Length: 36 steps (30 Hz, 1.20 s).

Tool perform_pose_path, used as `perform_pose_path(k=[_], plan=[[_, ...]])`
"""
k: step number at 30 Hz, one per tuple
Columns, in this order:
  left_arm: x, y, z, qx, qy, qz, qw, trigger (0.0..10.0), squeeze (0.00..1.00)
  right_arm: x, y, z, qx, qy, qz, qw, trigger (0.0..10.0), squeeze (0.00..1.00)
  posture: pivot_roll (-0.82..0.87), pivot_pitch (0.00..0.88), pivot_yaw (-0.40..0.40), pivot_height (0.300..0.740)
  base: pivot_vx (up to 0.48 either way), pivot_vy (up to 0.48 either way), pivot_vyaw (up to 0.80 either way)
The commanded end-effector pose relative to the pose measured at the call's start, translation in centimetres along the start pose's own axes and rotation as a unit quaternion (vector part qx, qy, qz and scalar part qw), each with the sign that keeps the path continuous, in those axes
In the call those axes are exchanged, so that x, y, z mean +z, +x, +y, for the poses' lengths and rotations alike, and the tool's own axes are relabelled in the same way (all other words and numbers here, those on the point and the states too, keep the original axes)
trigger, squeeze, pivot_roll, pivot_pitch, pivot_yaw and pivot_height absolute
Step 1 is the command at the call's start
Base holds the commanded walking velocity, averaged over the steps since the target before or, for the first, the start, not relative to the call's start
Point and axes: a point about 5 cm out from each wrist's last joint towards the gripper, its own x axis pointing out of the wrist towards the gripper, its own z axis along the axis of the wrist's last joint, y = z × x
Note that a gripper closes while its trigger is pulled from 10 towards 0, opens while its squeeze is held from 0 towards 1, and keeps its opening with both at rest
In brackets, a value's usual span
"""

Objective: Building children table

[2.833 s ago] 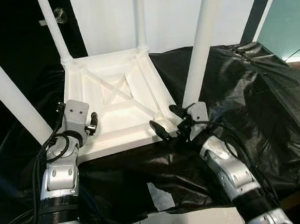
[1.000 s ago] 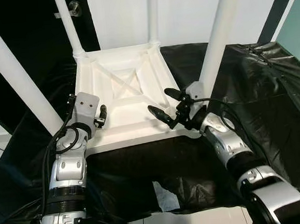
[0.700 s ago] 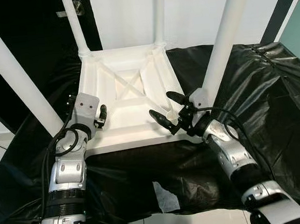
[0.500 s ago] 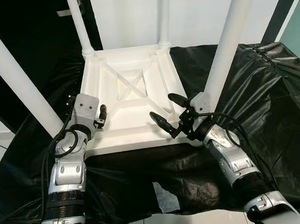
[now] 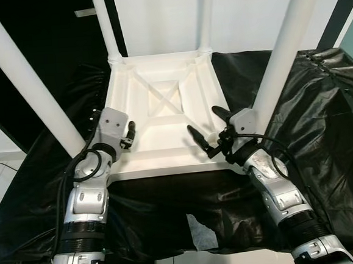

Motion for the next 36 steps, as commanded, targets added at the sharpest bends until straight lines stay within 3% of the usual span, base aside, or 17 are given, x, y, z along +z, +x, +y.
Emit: perform_pose_path(k=[1, 8, 12, 13, 17, 18, 20, 21, 22, 23, 26, 29, 31, 36], plan=[[-1.6, -0.5, 3.4, 0.097, 0.008, 0.036, 0.995, 10.0, 0.0, 0.1, -3.1, -6.5, -0.159, -0.032, 0.01, 0.987, 10.0, 0.0, -0.03, 0.0, 0.015, 0.74, 0.0, 0.0, 0.0], [-0.1, 0.5, 1.4, 0.054, 0.005, 0.01, 0.999, 10.0, 0.0, 0.1, -3.3, -6.7, -0.174, -0.031, 0.014, 0.984, 10.0, 0.0, -0.03, 0.0, 0.026, 0.74, 0.0, 0.0, 0.0], [0.3, 0.4, 0.6, 0.025, 0.0, -0.003, 1.0, 10.0, 0.0, -0.1, -3.0, -6.5, -0.165, -0.027, 0.017, 0.986, 10.0, 0.0, -0.02, 0.0, 0.026, 0.74, 0.0, 0.0, 0.0], [0.6, 0.0, -0.2, -0.013, -0.015, -0.015, 1.0, 10.0, 0.0, -0.3, -2.6, -6.1, -0.15, -0.018, 0.022, 0.988, 10.0, 0.0, -0.01, 0.0, 0.022, 0.74, 0.0, 0.0, 0.0], [0.9, -0.5, -0.8, -0.056, -0.017, -0.033, 0.998, 10.0, 0.0, -0.4, -2.1, -5.8, -0.132, -0.018, 0.023, 0.991, 10.0, 0.0, 0.0, 0.0, 0.019, 0.74, 0.0, 0.0, 0.0], [1.0, -1.0, -1.2, -0.094, -0.02, -0.043, 0.994, 10.0, 0.0, -0.5, -1.7, -5.4, -0.118, -0.013, 0.025, 0.993, 10.0, 0.0, 0.0, 0.0, 0.015, 0.74, 0.0, 0.0, 0.0], [1.1, -2.5, -2.4, -0.204, -0.034, -0.06, 0.977, 10.0, 0.0, -0.6, -0.9, -4.7, -0.09, -0.003, 0.027, 0.996, 10.0, 0.0, 0.01, 0.0, 0.008, 0.74, 0.0, 0.0, 0.0], [1.1, -2.5, -2.4, -0.204, -0.034, -0.06, 0.977, 10.0, 0.0, -0.6, -0.9, -4.7, -0.09, -0.003, 0.027, 0.996, 10.0, 0.0, 0.01, 0.0, 0.008, 0.74, 0.0, 0.0, 0.0], [1.4, -3.4, -2.8, -0.247, -0.038, -0.077, 0.965, 10.0, 0.0, -0.7, -0.4, -4.2, -0.068, -0.004, 0.028, 0.997, 10.0, 0.0, 0.02, 0.0, 0.005, 0.74, 0.0, 0.0, 0.0], [1.4, -3.4, -2.8, -0.247, -0.038, -0.077, 0.965, 10.0, 0.0, -0.7, -0.4, -4.2, -0.068, -0.004, 0.028, 0.997, 10.0, 0.0, 0.02, 0.0, 0.005, 0.74, 0.0, 0.0, 0.0], [1.7, -5.8, -3.2, -0.333, -0.064, -0.095, 0.936, 10.0, 0.0, -1.1, 0.8, -2.0, -0.004, 0.008, 0.037, 0.999, 10.0, 0.0, 0.04, 0.0, -0.009, 0.74, 0.0, 0.0, 0.0], [2.0, -7.1, -3.0, -0.364, -0.068, -0.106, 0.923, 10.0, 0.0, -1.4, 1.2, -0.7, 0.03, 0.006, 0.038, 0.999, 10.0, 0.0, 0.06, 0.0, -0.022, 0.74, 0.0, 0.0, 0.0], [2.1, -7.4, -2.9, -0.368, -0.061, -0.114, 0.921, 10.0, 0.0, -1.4, 1.2, -0.5, 0.033, 0.004, 0.038, 0.999, 10.0, 0.0, 0.06, 0.0, -0.023, 0.74, 0.0, 0.0, 0.0], [2.1, -7.7, -1.7, -0.36, -0.093, -0.114, 0.921, 10.0, 0.0, -1.3, 1.7, 1.1, 0.052, 0.022, 0.025, 0.998, 10.0, 0.0, 0.07, 0.0, -0.03, 0.74, 0.0, 0.0, 0.0]])
